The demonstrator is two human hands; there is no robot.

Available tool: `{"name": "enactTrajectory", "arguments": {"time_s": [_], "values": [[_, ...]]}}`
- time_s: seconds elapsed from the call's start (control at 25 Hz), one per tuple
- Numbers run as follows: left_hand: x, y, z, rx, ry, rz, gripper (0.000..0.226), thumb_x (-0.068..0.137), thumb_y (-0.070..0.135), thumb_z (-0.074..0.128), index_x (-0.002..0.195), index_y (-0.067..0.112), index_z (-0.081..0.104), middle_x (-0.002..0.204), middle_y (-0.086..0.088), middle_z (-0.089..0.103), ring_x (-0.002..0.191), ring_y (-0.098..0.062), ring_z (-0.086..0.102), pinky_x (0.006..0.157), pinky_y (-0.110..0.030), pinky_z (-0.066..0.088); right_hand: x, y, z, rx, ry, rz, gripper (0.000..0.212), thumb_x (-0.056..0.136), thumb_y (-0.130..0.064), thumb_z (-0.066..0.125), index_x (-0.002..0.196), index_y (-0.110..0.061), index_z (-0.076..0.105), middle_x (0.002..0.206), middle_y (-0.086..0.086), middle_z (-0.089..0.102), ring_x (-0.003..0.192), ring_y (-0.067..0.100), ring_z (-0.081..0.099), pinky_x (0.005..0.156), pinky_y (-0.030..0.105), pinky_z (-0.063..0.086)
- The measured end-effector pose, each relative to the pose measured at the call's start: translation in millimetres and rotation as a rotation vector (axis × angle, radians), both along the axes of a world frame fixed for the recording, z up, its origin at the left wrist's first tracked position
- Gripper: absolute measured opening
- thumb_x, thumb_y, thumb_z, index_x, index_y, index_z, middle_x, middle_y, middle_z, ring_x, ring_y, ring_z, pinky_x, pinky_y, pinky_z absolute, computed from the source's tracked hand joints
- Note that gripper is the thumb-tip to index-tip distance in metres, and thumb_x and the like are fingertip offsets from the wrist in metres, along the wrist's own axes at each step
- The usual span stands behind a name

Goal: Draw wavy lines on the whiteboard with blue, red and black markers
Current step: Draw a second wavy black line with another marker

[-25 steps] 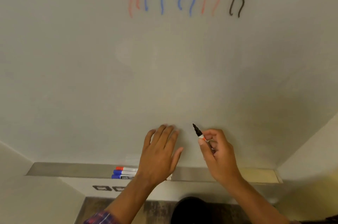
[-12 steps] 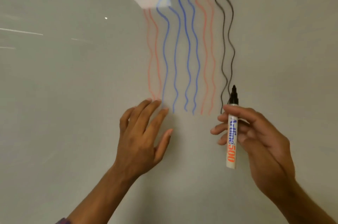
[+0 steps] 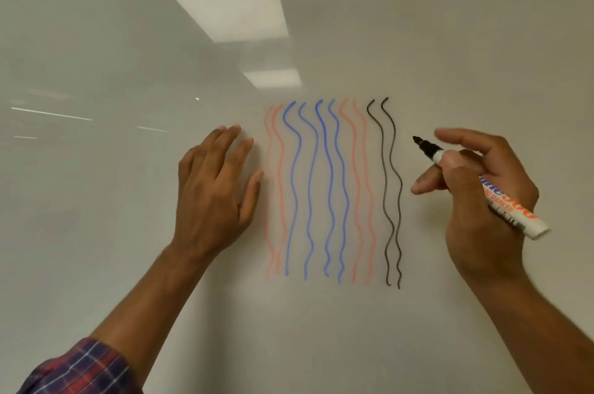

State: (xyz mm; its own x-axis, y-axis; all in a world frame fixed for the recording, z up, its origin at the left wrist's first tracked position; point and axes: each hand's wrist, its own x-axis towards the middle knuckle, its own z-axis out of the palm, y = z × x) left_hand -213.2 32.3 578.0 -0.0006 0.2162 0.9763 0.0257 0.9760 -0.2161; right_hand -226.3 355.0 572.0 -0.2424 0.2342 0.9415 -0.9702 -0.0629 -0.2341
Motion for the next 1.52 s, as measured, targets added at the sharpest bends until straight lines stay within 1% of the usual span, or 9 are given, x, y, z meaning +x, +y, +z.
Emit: {"name": "enactTrajectory", "arguments": {"time_s": [0.2, 0.36, 0.44, 0.64, 0.8, 1.0, 1.24, 1.36, 1.52], "values": [[-12, -14, 4, -0.033, 0.034, -0.031, 0.049, 0.105, 0.024, 0.054, 0.149, 0.002, 0.055, 0.162, -0.017, 0.047, 0.154, -0.033, 0.04, 0.119, -0.056, 0.037, -24, -2, 34, -0.041, -0.038, -0.048, 0.015, 0.099, -0.013, 0.066, 0.112, -0.007, 0.071, 0.094, 0.009, 0.077, 0.087, 0.018, 0.078, 0.079, 0.029, 0.061], [-16, -18, 1, -0.056, 0.051, -0.051, 0.05, 0.104, 0.022, 0.053, 0.15, 0.001, 0.055, 0.164, -0.016, 0.044, 0.155, -0.032, 0.038, 0.121, -0.058, 0.036, -42, -4, 53, -0.047, -0.055, -0.138, 0.015, 0.092, -0.016, 0.076, 0.103, -0.008, 0.07, 0.089, 0.01, 0.076, 0.079, 0.02, 0.077, 0.07, 0.024, 0.06], [-17, -17, 2, -0.058, 0.052, -0.056, 0.051, 0.104, 0.022, 0.053, 0.15, 0.001, 0.054, 0.163, -0.015, 0.044, 0.155, -0.032, 0.039, 0.12, -0.059, 0.036, -47, -4, 58, -0.041, -0.044, -0.201, 0.016, 0.09, -0.013, 0.08, 0.099, -0.006, 0.07, 0.087, 0.005, 0.075, 0.076, 0.011, 0.074, 0.068, 0.018, 0.056], [-18, -16, 2, -0.056, 0.048, -0.06, 0.052, 0.103, 0.022, 0.053, 0.15, 0.002, 0.054, 0.164, -0.015, 0.044, 0.155, -0.031, 0.038, 0.121, -0.058, 0.036, -48, -7, 67, -0.035, -0.016, -0.256, 0.012, 0.091, -0.012, 0.079, 0.097, -0.004, 0.071, 0.083, -0.008, 0.071, 0.071, -0.002, 0.069, 0.065, 0.009, 0.051], [-18, -17, 3, -0.059, 0.045, -0.051, 0.052, 0.103, 0.022, 0.053, 0.151, 0.002, 0.053, 0.165, -0.014, 0.043, 0.156, -0.031, 0.037, 0.121, -0.058, 0.036, -47, -8, 69, 0.007, 0.006, -0.287, 0.011, 0.091, -0.011, 0.078, 0.096, -0.003, 0.072, 0.081, -0.006, 0.071, 0.068, 0.0, 0.067, 0.062, 0.009, 0.05], [-18, -17, 3, -0.062, 0.052, -0.052, 0.052, 0.104, 0.023, 0.052, 0.15, 0.001, 0.054, 0.164, -0.015, 0.044, 0.156, -0.031, 0.038, 0.121, -0.057, 0.036, -40, -1, 38, 0.047, -0.009, -0.328, 0.007, 0.089, -0.005, 0.078, 0.089, -0.004, 0.072, 0.074, 0.003, 0.071, 0.063, 0.016, 0.067, 0.055, 0.016, 0.052], [-20, -17, 2, -0.063, 0.064, -0.056, 0.05, 0.104, 0.022, 0.053, 0.15, 0.001, 0.054, 0.163, -0.016, 0.045, 0.156, -0.031, 0.038, 0.12, -0.059, 0.036, -36, 10, -32, 0.071, -0.106, -0.349, 0.01, 0.084, -0.004, 0.081, 0.087, -0.007, 0.072, 0.069, -0.001, 0.068, 0.06, 0.017, 0.066, 0.051, 0.018, 0.052], [-19, -16, 1, -0.064, 0.068, -0.058, 0.051, 0.104, 0.022, 0.052, 0.15, 0.001, 0.054, 0.163, -0.016, 0.044, 0.156, -0.032, 0.038, 0.121, -0.058, 0.036, -36, 15, -65, 0.031, -0.202, -0.299, 0.013, 0.083, -0.011, 0.085, 0.085, -0.012, 0.072, 0.07, -0.003, 0.068, 0.059, 0.01, 0.066, 0.053, 0.017, 0.051], [-20, -17, 1, -0.068, 0.057, -0.072, 0.051, 0.105, 0.023, 0.052, 0.151, 0.0, 0.053, 0.164, -0.016, 0.043, 0.156, -0.032, 0.037, 0.122, -0.059, 0.034, -32, 16, -110, 0.106, -0.259, -0.39, 0.024, 0.08, -0.041, 0.075, 0.088, -0.018, 0.073, 0.075, -0.006, 0.07, 0.063, 0.014, 0.067, 0.057, 0.029, 0.058]]}}
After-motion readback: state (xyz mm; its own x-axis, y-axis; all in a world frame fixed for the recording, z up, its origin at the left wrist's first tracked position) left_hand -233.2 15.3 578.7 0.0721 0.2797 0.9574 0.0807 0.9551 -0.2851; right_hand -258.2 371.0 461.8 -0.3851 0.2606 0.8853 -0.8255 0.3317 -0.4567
